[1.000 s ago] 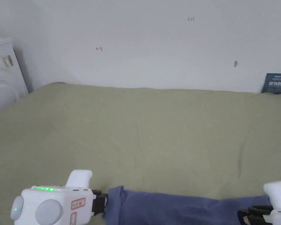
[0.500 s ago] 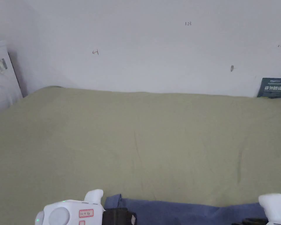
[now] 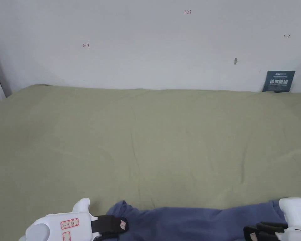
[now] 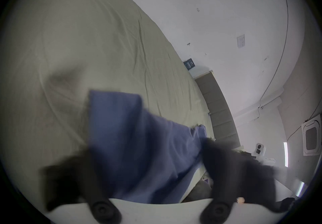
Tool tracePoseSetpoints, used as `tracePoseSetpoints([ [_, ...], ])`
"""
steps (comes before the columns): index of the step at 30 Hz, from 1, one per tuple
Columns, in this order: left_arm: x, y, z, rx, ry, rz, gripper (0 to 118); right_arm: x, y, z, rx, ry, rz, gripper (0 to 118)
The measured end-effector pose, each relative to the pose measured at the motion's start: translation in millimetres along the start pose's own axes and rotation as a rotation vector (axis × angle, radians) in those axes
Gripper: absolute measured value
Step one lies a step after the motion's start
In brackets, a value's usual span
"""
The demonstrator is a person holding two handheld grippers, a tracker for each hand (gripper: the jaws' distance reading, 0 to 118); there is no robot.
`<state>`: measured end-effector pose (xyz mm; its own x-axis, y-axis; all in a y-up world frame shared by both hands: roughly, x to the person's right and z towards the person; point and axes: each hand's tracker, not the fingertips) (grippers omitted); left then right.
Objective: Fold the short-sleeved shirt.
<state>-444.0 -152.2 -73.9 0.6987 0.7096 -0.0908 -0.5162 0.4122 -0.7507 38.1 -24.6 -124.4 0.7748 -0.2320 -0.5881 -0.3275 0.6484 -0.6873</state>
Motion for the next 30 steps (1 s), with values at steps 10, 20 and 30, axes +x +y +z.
tracePoseSetpoints([
  [10, 38, 27, 26, -0.010, 0.120, -0.122, 9, 19, -8, 31, 0.037, -0.064, -0.009, 0],
  [20, 78, 69, 78, 0.028, 0.539, -0.088, 9, 51, -20, 40, 0.017, -0.094, -0.015, 0],
  [30, 176, 64, 12, -0.020, 0.408, -0.161, 9, 52, -21, 41, 0.034, -0.061, -0.002, 0],
])
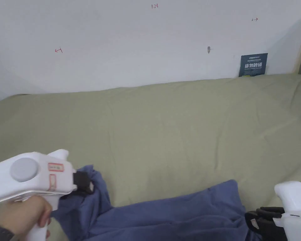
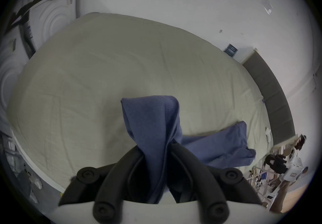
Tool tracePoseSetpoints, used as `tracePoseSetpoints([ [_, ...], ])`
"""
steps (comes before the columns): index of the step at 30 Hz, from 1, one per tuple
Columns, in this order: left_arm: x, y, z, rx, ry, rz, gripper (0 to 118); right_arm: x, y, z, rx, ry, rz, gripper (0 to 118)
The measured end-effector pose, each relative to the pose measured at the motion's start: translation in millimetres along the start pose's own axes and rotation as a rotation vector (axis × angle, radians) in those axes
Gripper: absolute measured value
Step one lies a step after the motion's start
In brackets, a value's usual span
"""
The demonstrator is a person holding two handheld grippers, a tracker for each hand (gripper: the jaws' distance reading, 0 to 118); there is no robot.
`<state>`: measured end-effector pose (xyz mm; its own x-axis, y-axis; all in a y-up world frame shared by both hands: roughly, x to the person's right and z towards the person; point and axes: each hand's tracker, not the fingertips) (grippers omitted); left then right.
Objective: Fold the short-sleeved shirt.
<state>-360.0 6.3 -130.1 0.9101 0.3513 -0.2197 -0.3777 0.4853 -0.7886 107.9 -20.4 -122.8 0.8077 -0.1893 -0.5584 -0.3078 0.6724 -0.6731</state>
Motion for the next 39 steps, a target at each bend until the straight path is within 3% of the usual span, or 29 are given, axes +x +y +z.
tracePoseSetpoints([
  [9, 89, -9, -72, -0.143, -0.125, -0.012, 10, 10, -7, 12, 0.037, 0.020, -0.019, 0],
  [12, 104, -21, -87, -0.196, -0.142, 0.027, 16, 15, -11, 13, 0.036, 0.013, -0.028, 0],
  [15, 107, -27, -101, -0.217, -0.206, 0.078, 46, 17, -15, 14, 0.029, 0.016, -0.038, 0],
  [16, 111, -30, -100, -0.216, -0.207, 0.094, 70, 18, -16, 15, 0.028, 0.016, -0.040, 0],
  [17, 112, -30, -99, -0.218, -0.234, 0.112, 81, 18, -17, 15, 0.025, 0.020, -0.041, 0],
  [19, 114, -30, -90, -0.214, -0.309, 0.093, 81, 18, -18, 15, 0.013, 0.021, -0.037, 0],
  [23, 111, -27, -57, -0.109, -0.403, -0.003, 73, 15, -19, 10, 0.003, 0.015, -0.038, 0],
  [24, 106, -24, -48, -0.044, -0.421, -0.030, 43, 14, -19, 10, 0.004, 0.023, -0.038, 0],
  [25, 98, -24, -44, -0.057, -0.389, -0.096, 0, 11, -19, 10, 0.004, 0.027, -0.036, 0],
  [33, 30, -57, -46, 0.028, -0.501, -0.007, 0, 1, -16, 12, 0.022, 0.038, -0.025, 0],
  [37, 37, -85, -94, -0.030, -0.544, 0.107, 0, 0, -18, 19, 0.036, 0.040, -0.042, 0],
  [39, 48, -96, -112, 0.042, -0.603, 0.060, 0, 2, -21, 25, 0.042, 0.043, -0.051, 0],
])
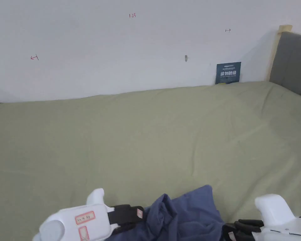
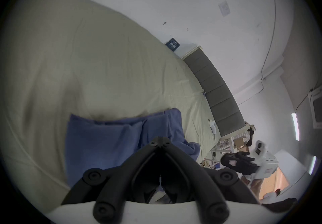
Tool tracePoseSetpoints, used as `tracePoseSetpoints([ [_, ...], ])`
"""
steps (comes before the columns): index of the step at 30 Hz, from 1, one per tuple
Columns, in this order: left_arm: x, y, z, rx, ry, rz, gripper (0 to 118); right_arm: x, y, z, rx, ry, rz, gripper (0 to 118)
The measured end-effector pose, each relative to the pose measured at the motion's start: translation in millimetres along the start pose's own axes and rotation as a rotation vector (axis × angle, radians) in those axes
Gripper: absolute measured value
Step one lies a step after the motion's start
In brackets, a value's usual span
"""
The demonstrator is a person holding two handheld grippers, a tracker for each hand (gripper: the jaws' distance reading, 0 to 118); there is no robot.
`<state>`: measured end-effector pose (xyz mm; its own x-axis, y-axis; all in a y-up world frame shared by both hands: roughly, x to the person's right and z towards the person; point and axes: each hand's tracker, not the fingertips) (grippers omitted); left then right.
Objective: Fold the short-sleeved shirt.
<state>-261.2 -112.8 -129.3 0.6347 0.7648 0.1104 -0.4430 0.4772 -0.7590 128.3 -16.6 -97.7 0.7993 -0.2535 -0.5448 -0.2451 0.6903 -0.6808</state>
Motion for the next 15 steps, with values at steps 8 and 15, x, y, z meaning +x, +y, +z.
tracePoseSetpoints([
  [8, -11, -29, -77, -0.081, -0.046, 0.190, 0, 5, -2, 25, 0.049, -0.036, -0.024, 0],
  [15, 7, -59, -104, -0.132, -0.088, 0.170, 0, 2, 2, 21, 0.057, -0.032, -0.023, 0],
])
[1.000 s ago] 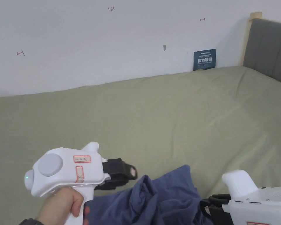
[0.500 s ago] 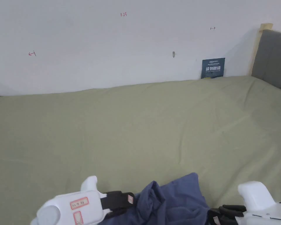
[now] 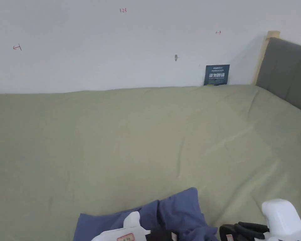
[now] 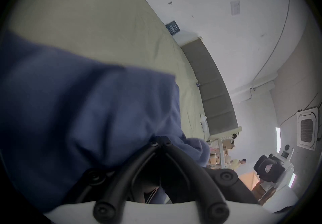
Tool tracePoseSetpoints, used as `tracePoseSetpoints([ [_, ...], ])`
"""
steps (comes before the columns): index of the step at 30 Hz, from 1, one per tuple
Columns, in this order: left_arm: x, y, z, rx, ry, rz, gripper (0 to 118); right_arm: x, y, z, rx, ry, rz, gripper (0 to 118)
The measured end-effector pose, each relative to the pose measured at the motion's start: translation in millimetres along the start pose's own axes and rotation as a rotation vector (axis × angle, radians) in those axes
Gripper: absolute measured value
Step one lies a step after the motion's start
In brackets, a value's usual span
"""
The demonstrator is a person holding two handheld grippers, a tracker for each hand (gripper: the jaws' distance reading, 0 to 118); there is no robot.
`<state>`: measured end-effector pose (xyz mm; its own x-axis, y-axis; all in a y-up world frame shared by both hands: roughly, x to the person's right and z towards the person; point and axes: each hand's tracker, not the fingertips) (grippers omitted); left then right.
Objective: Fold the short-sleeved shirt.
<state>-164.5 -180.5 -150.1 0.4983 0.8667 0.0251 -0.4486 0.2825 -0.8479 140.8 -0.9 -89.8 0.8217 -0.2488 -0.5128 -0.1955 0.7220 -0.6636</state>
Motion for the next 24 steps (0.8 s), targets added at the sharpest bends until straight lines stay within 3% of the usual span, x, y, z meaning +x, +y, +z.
tracePoseSetpoints([
  [6, 24, 19, 93, 0.098, -0.053, -0.108, 0, -11, 7, -7, -0.011, 0.019, 0.036, 0],
  [10, 14, 49, 180, 0.148, 0.137, -0.208, 0, -24, 14, -15, -0.008, 0.029, 0.066, 0],
  [13, -15, 65, 222, 0.144, 0.316, -0.158, 0, -35, 17, -20, -0.011, 0.054, 0.077, 0],
  [15, -34, 71, 235, 0.119, 0.283, -0.071, 0, -42, 18, -24, -0.019, 0.066, 0.087, 0],
  [16, -40, 71, 238, 0.118, 0.288, -0.050, 14, -45, 19, -27, -0.027, 0.066, 0.097, 0],
  [17, -42, 70, 239, 0.112, 0.297, -0.057, 48, -48, 20, -29, -0.032, 0.060, 0.105, 0],
  [18, -46, 69, 237, 0.107, 0.332, -0.079, 91, -51, 21, -30, -0.037, 0.059, 0.114, 0],
  [19, -49, 69, 231, 0.072, 0.354, -0.102, 118, -52, 22, -31, -0.043, 0.066, 0.123, 0],
  [20, -53, 67, 225, 0.030, 0.358, -0.115, 118, -53, 23, -32, -0.046, 0.068, 0.126, 0],
  [21, -54, 68, 225, 0.134, 0.335, -0.130, 118, -55, 25, -32, -0.047, 0.067, 0.129, 0],
  [22, -58, 60, 217, 0.043, 0.306, -0.085, 118, -56, 25, -32, -0.045, 0.068, 0.134, 0],
  [24, -70, 59, 207, 0.028, 0.248, -0.010, 118, -57, 27, -31, -0.045, 0.071, 0.135, 0],
])
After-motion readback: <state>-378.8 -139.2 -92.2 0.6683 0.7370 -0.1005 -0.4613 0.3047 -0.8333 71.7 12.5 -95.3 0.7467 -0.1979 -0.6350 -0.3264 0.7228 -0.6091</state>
